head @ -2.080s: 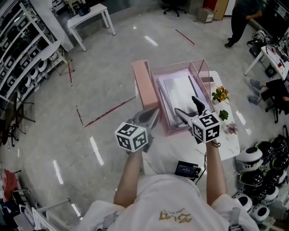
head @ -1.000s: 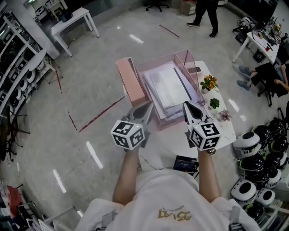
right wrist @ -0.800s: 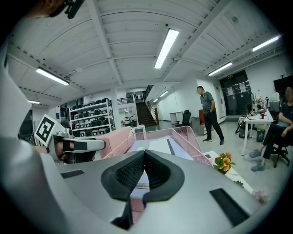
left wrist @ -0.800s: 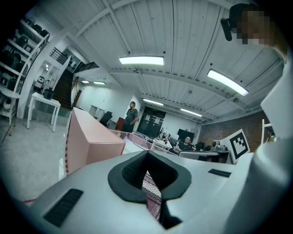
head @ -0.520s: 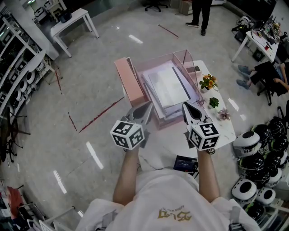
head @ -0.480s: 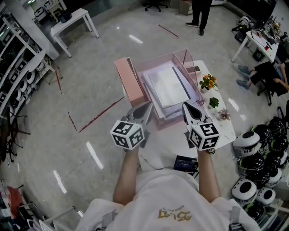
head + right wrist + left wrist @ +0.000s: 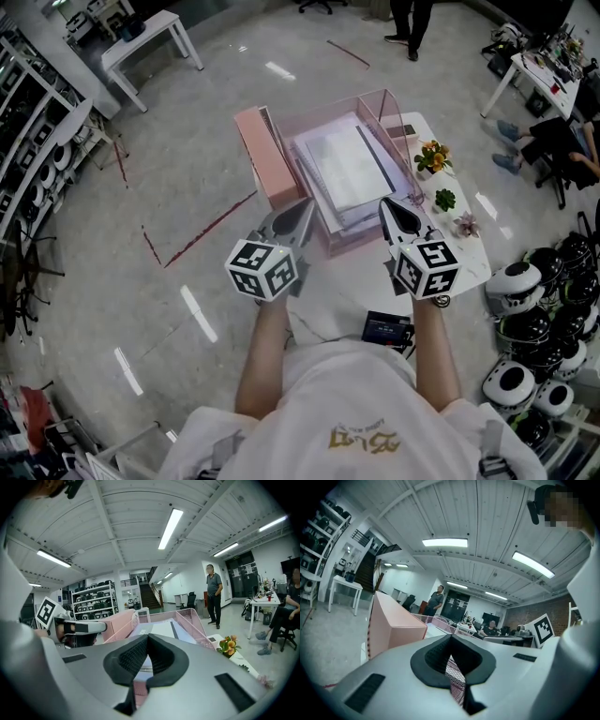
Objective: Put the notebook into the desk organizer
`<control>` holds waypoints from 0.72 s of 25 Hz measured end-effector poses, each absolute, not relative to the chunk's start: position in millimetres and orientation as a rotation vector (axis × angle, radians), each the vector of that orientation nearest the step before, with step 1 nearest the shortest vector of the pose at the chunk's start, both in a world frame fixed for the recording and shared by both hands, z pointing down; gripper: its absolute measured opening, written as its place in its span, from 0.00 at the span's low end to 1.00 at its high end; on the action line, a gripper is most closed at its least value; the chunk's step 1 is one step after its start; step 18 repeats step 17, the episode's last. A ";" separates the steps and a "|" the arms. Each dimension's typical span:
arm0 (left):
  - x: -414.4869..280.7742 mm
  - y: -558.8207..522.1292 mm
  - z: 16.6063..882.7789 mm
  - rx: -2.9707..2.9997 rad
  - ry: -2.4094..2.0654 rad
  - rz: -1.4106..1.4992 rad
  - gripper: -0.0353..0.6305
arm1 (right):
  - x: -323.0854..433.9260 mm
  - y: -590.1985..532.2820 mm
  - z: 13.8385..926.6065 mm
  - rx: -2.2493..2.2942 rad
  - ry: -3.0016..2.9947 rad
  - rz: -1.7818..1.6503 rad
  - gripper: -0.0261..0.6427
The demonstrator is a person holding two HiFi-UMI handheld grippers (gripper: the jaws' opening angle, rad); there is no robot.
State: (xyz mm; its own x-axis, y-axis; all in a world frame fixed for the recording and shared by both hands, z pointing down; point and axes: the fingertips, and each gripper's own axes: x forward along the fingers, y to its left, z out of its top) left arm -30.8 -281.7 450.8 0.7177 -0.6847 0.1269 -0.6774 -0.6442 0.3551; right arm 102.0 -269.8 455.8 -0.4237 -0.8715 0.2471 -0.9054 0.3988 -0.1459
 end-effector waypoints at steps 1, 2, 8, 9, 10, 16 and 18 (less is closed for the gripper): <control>-31.1 -281.8 450.9 2.545 -1.056 -0.026 0.08 | 102.7 -270.4 456.4 1.608 -2.515 0.394 0.06; -31.4 -282.1 451.2 2.544 -1.058 -0.027 0.08 | 103.6 -271.0 456.9 1.609 -2.515 0.395 0.06; -31.9 -283.4 450.1 2.541 -1.058 -0.025 0.08 | 104.8 -272.9 455.9 1.613 -2.517 0.409 0.06; -31.6 -283.8 450.5 2.541 -1.058 -0.024 0.08 | 104.8 -273.2 456.6 1.612 -2.518 0.412 0.06; -31.5 -284.2 450.9 2.540 -1.059 -0.024 0.08 | 104.7 -273.5 457.3 1.611 -2.519 0.414 0.06; -28.1 -288.3 450.8 2.541 -1.055 -0.029 0.08 | 108.3 -277.3 455.6 1.613 -2.523 0.409 0.06; -26.4 -289.2 450.7 2.543 -1.051 -0.029 0.08 | 109.9 -278.0 454.7 1.617 -2.522 0.407 0.06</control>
